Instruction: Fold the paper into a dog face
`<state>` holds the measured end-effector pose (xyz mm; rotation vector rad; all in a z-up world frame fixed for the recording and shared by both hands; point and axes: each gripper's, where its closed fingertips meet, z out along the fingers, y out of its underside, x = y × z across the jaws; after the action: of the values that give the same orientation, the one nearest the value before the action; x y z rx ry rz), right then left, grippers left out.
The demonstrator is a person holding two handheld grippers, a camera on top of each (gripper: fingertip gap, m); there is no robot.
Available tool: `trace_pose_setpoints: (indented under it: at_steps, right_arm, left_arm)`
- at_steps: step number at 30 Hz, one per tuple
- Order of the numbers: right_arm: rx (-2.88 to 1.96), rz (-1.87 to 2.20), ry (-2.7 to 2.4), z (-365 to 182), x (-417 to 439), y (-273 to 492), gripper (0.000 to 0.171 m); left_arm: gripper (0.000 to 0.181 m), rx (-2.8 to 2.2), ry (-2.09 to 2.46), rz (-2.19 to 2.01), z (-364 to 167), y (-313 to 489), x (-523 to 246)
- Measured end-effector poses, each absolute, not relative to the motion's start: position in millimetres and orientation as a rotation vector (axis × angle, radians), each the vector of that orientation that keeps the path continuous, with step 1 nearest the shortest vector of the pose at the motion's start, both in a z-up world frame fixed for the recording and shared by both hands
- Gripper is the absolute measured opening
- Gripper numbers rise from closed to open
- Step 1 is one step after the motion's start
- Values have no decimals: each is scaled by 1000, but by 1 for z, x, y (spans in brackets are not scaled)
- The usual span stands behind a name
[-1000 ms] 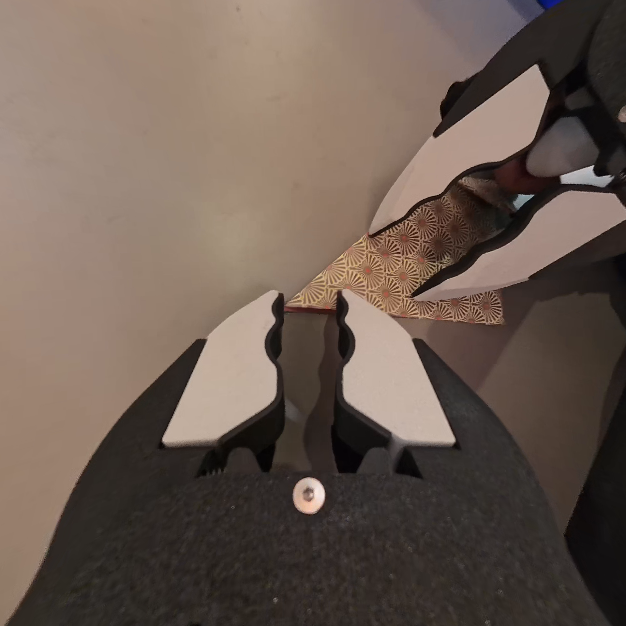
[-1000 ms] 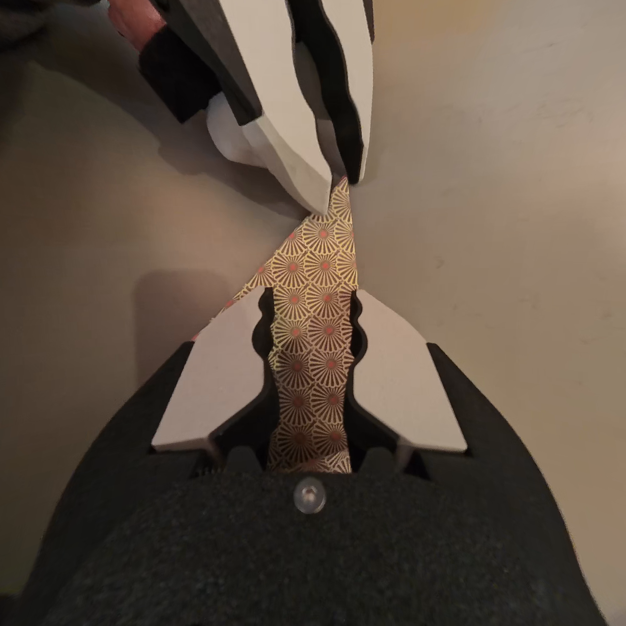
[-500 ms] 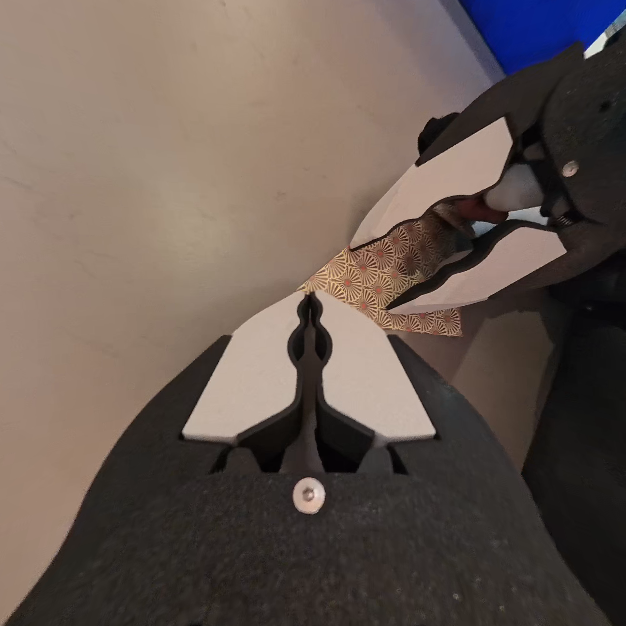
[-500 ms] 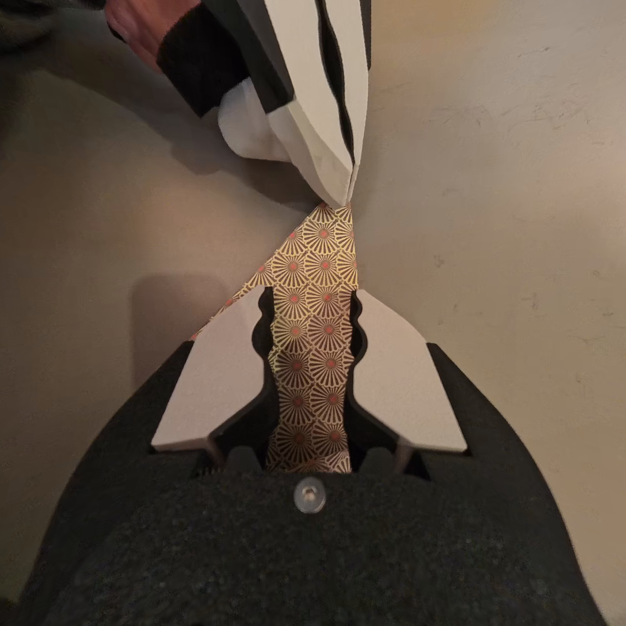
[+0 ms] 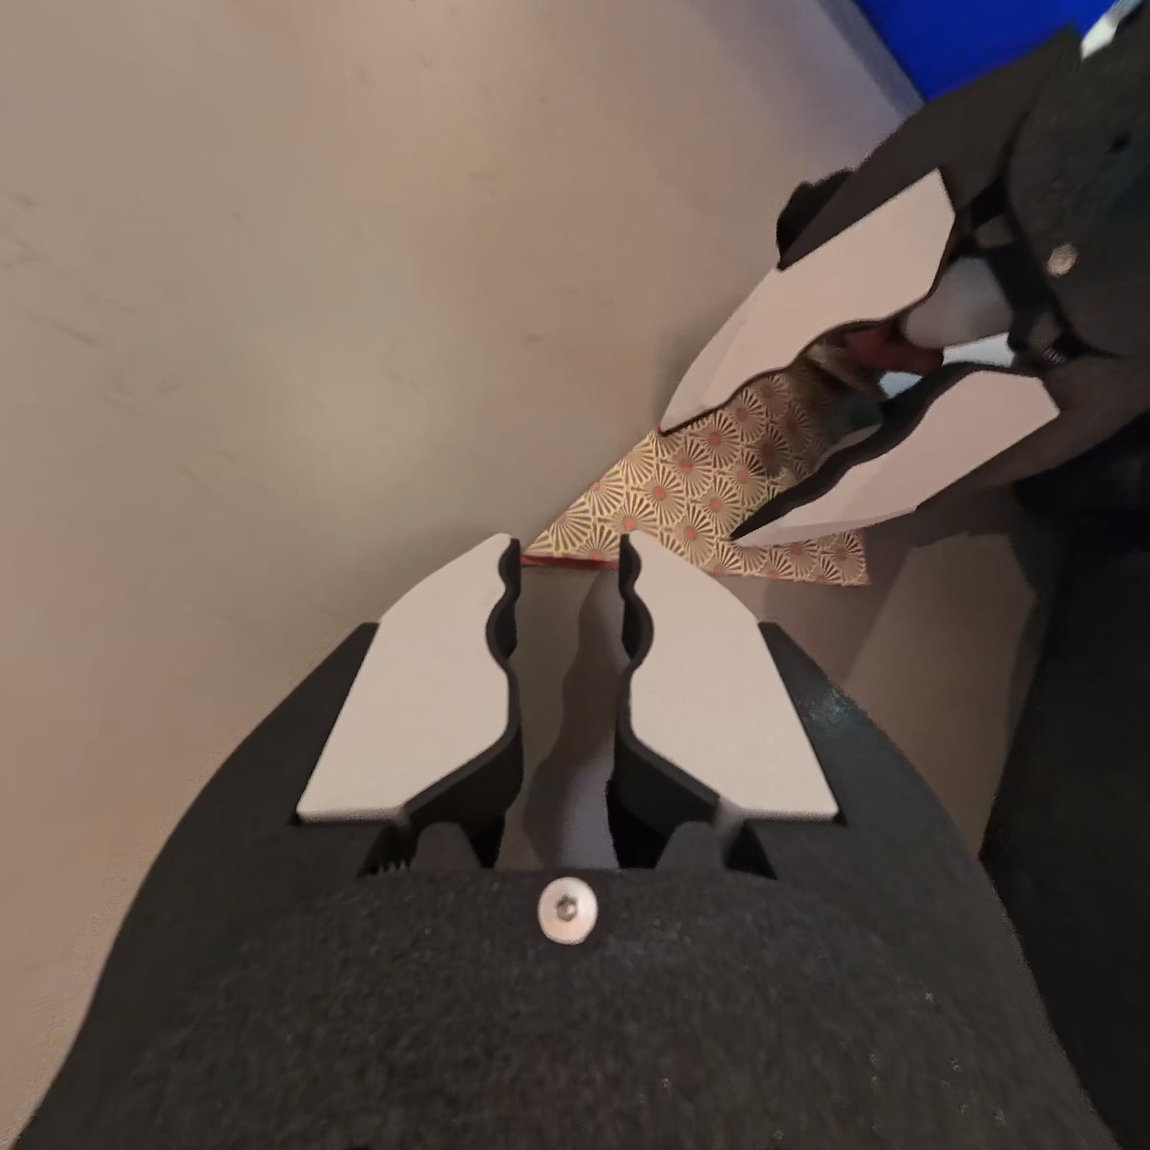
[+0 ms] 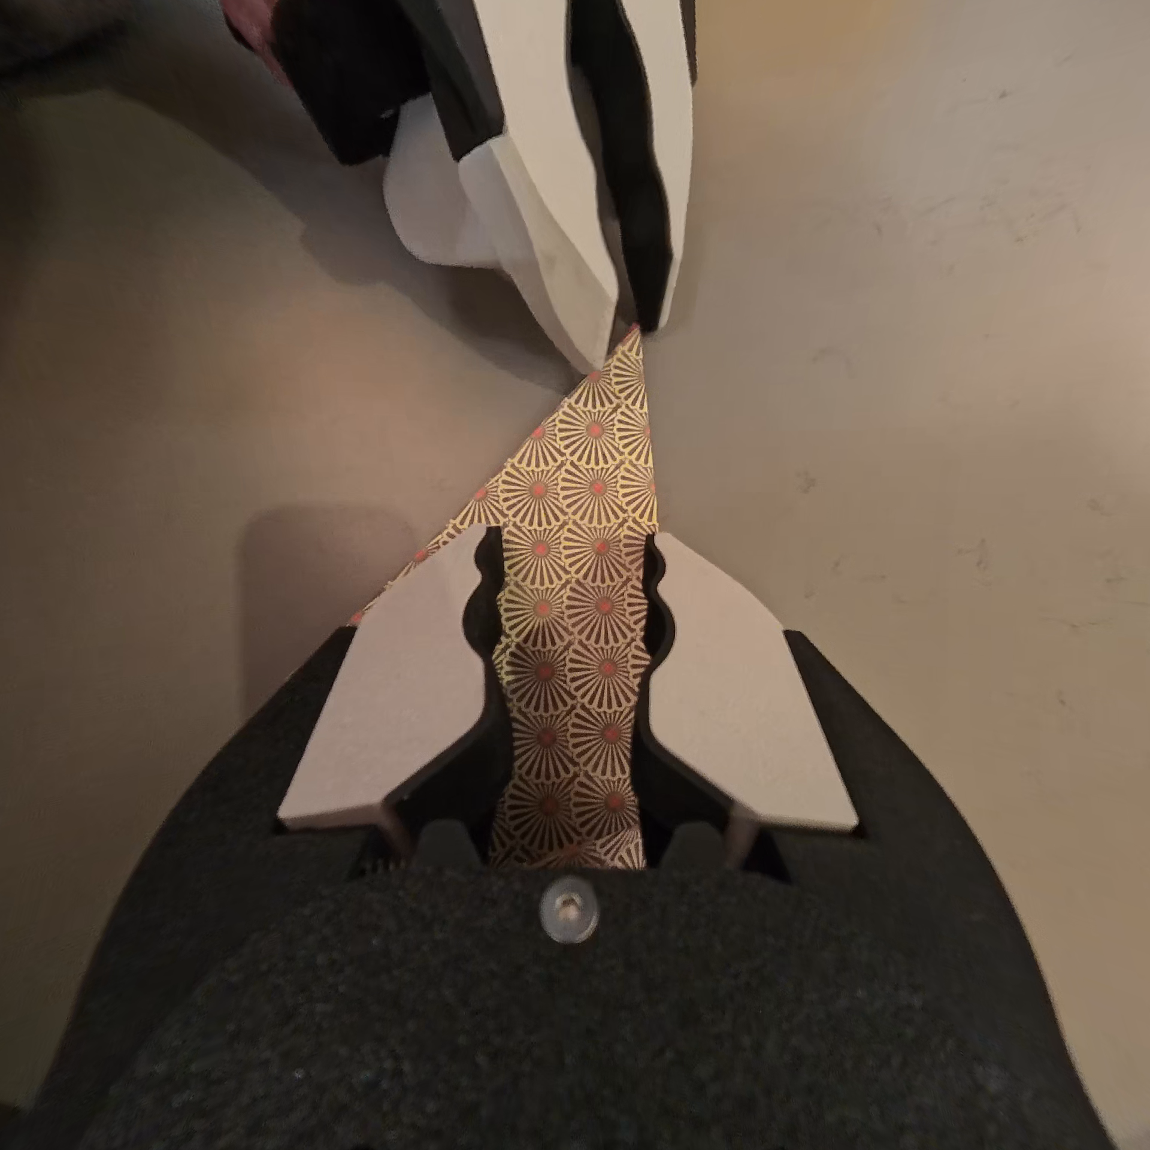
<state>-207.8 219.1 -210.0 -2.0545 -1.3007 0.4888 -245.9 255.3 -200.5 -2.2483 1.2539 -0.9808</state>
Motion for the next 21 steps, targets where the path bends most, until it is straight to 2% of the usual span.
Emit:
trace_pose_setpoints:
  at_steps: [8, 15, 20, 21]
  right_arm:
    - [-2053, 490, -1300, -210, -208, 219, 42]
    - [-2053, 490, -1300, -210, -208, 219, 42]
    - [-2053, 490, -1300, -210, -208, 219, 42]
    - [-2053, 490, -1300, -210, -208, 219, 42]
  left_arm:
    - [21, -2257, 1256, -1136, -197, 239, -232]
    - [52, -2133, 1543, -676, -206, 256, -253]
    - [54, -2045, 1726, -608, -209, 254, -258]
    - [50, -2033, 1750, -639, -208, 251, -257]
